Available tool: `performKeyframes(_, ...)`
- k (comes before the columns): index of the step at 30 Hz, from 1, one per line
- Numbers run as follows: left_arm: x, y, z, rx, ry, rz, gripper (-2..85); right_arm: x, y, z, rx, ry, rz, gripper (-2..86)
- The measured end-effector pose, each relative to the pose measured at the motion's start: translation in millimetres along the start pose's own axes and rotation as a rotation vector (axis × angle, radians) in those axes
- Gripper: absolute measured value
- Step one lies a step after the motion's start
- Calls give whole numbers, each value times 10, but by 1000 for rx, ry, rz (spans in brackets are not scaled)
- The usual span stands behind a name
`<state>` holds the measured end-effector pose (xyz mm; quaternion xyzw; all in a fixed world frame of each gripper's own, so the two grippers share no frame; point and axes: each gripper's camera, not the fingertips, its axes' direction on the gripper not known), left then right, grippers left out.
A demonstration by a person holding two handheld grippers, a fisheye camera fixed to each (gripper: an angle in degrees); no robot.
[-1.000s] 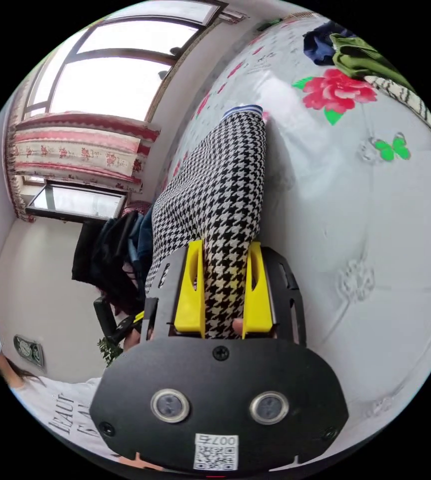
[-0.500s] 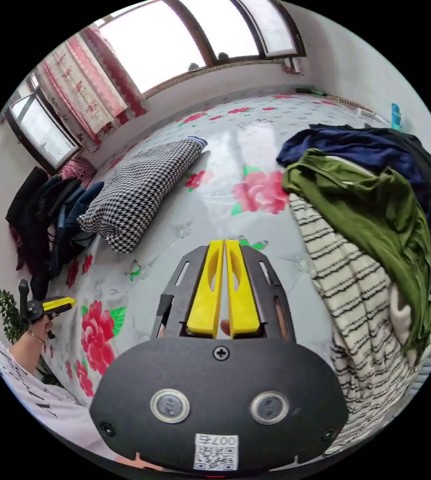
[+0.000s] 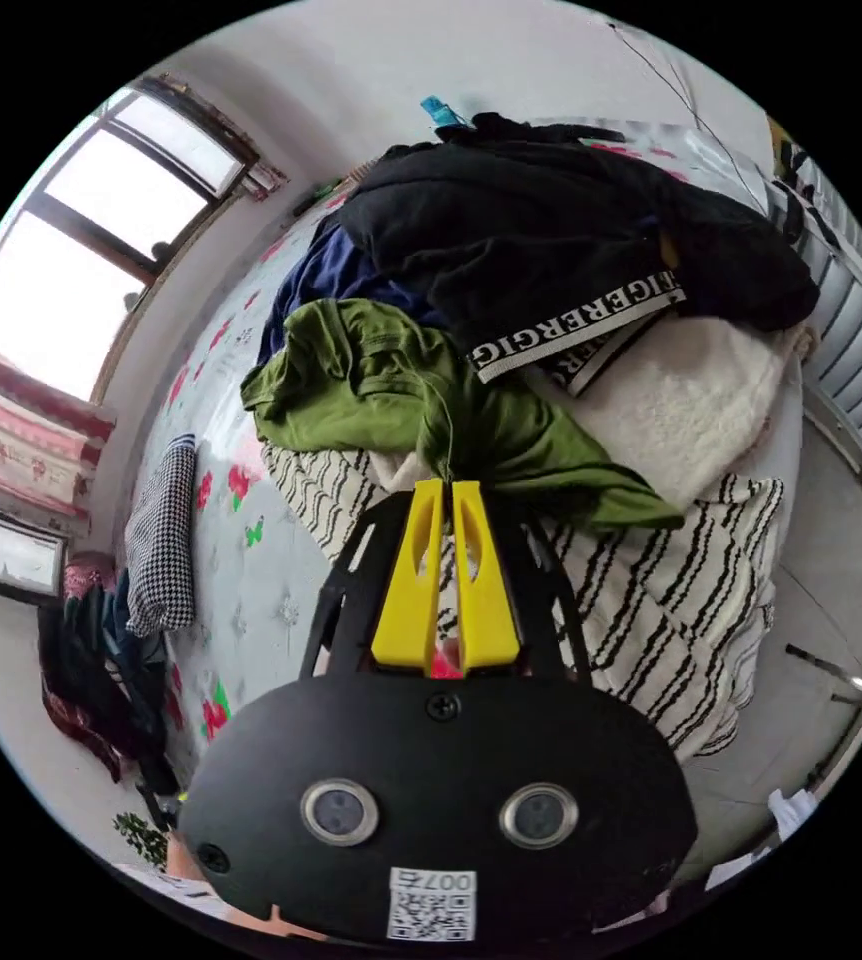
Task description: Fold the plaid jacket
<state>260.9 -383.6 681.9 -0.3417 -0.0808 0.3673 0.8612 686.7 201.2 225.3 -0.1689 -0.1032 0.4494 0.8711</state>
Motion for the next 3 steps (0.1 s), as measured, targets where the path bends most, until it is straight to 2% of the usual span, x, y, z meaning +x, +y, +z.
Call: performKeyframes(3, -83, 6, 4, -21, 23, -34, -9, -808, 464, -162, -9, -78, -265, -1)
